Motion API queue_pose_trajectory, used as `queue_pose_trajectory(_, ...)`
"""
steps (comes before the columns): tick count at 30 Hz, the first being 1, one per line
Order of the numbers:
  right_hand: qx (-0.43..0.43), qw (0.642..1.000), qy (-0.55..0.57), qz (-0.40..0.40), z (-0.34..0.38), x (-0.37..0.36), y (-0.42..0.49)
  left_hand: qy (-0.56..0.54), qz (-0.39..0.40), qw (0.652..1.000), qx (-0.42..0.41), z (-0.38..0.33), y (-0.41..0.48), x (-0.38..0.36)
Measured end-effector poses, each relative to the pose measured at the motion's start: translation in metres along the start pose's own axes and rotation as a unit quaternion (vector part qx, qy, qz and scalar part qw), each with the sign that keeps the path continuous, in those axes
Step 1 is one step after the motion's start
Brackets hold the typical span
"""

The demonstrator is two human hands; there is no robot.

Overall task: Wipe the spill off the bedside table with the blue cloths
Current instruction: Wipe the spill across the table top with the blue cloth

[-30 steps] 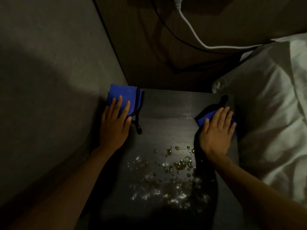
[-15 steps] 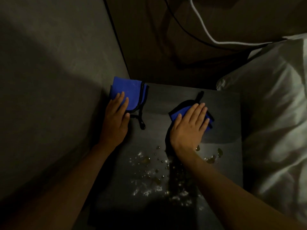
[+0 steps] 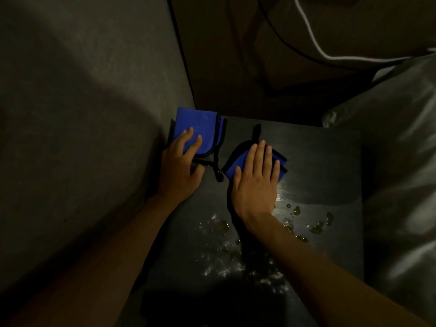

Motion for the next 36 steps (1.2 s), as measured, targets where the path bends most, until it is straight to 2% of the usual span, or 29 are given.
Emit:
queue_pose_trajectory(4, -0.005, 1.0, 0.004, -0.007, 0.004, 0.0, -0.004, 0.038, 0.001, 0.999, -0.02, 0.004, 0.007, 0.006)
queue_pose_trajectory(11, -0.008, 1.0, 0.024, 0.002, 0.015, -0.003, -0.007, 0.014, -0.021, 1.0, 0.003, 0.002, 0.017, 0.011)
queue_pose_trajectory(17, 0.02, 0.998, 0.046, 0.024, 0.06, -0.009, -0.022, 0.012, -0.001, 1.0, -0.008, 0.002, 0.023, 0.016)
queue_pose_trajectory(22, 0.049, 0.996, 0.058, 0.049, 0.095, -0.015, -0.027, -0.01, 0.033, 0.999, 0.015, 0.005, 0.028, 0.018)
queue_pose_trajectory(28, 0.151, 0.984, 0.043, 0.089, 0.14, -0.02, -0.039, -0.031, 0.079, 0.995, 0.05, 0.003, 0.031, 0.019)
queue_pose_trajectory(33, 0.278, 0.954, 0.024, 0.109, 0.159, -0.025, -0.053, -0.019, 0.083, 0.996, 0.021, -0.004, 0.024, 0.018)
queue_pose_trajectory(36, 0.356, 0.93, 0.035, 0.089, 0.157, -0.021, -0.059, 0.036, 0.102, 0.994, -0.018, 0.0, 0.013, 0.008)
Point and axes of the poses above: each hand's wrist, its own y-axis towards the middle knuckle, its own x-axis out of the back of the hand, z = x × y, the point moved 9 cm from there along y, towards the middle knuckle
